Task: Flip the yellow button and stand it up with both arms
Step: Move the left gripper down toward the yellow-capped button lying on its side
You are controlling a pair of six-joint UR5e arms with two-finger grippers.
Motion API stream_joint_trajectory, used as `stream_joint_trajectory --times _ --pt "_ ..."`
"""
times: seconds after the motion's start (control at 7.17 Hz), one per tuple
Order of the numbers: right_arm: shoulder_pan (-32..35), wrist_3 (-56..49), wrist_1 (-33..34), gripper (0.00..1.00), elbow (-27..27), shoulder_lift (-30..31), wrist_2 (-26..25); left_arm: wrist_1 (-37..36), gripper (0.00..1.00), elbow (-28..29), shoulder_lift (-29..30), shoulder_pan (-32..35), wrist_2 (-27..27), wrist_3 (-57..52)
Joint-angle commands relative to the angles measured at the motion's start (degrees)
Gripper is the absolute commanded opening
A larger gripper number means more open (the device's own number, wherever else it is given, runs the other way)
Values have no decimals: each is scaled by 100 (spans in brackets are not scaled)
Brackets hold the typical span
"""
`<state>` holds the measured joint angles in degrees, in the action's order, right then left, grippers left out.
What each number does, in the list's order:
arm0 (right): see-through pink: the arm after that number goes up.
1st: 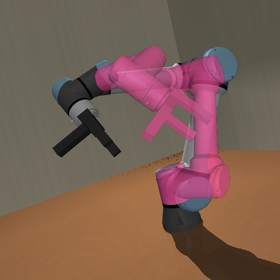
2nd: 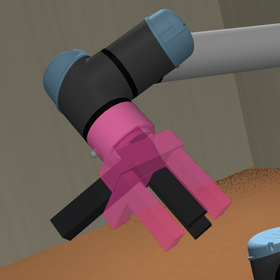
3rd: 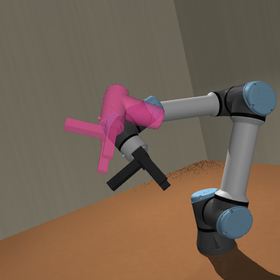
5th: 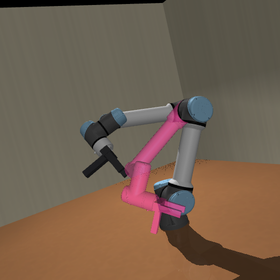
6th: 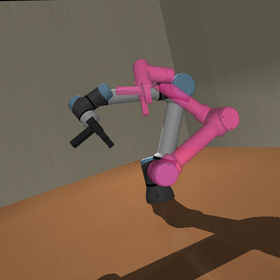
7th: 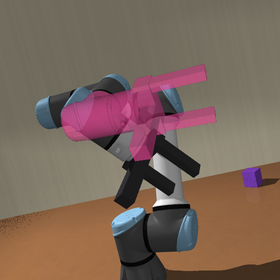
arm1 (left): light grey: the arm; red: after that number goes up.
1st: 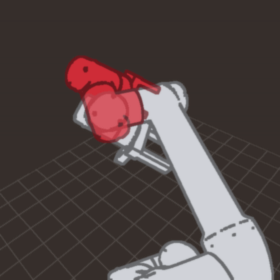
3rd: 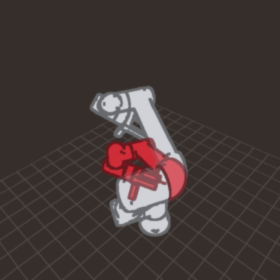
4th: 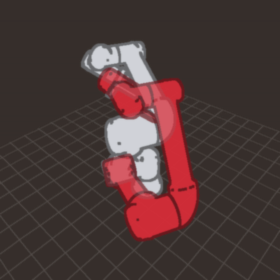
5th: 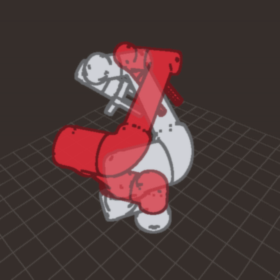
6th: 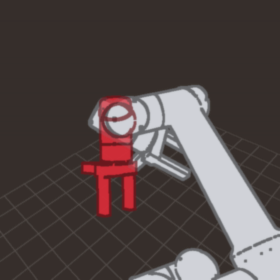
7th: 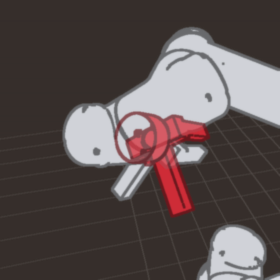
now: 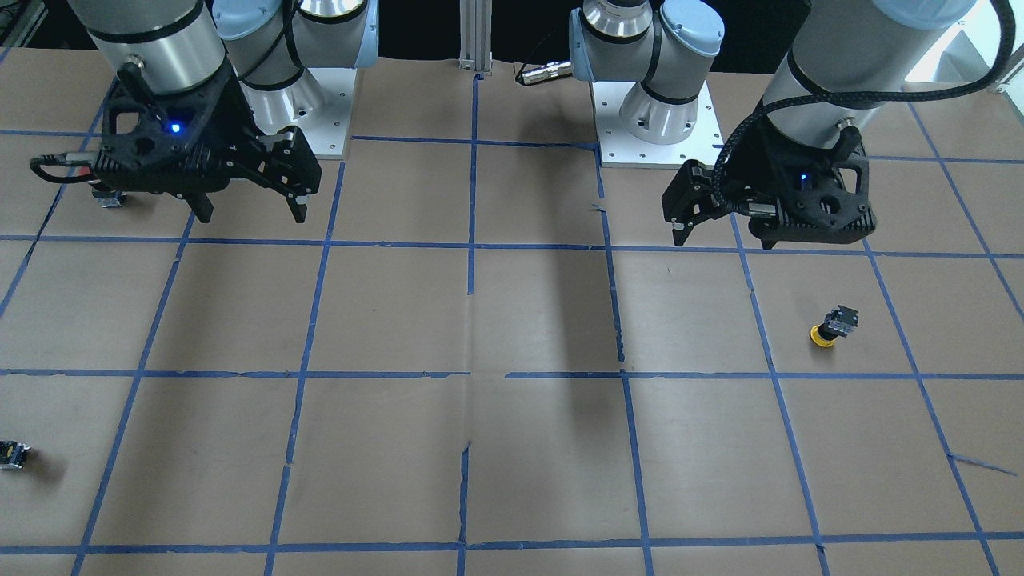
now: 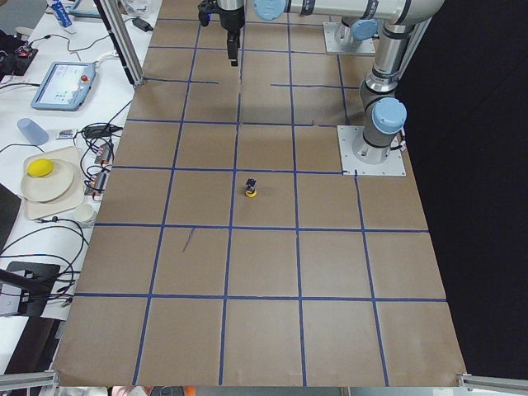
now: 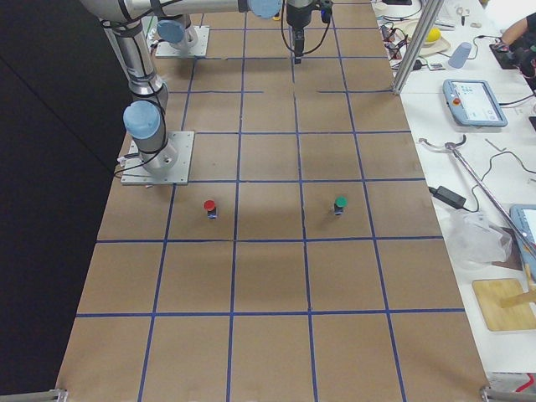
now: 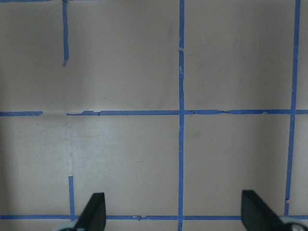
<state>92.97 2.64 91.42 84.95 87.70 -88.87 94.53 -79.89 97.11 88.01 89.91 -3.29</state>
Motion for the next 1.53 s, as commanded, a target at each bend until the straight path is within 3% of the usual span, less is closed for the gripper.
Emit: stream_joint_trajectory --times 0.0,0.42,0.7,1.4 --pt "10 -18 -1 100 39 185 1 4 100 17 1 -12 44 39" --pt "10 -9 34 100 39 159 10 4 100 -228 -8 -108 71 -100" --pt "10 0 34 100 39 159 1 -109 100 -762 -26 -764 456 -1404" --pt "10 9 34 100 39 168 1 -2197 100 -2397 18 -2742 405 -4324"
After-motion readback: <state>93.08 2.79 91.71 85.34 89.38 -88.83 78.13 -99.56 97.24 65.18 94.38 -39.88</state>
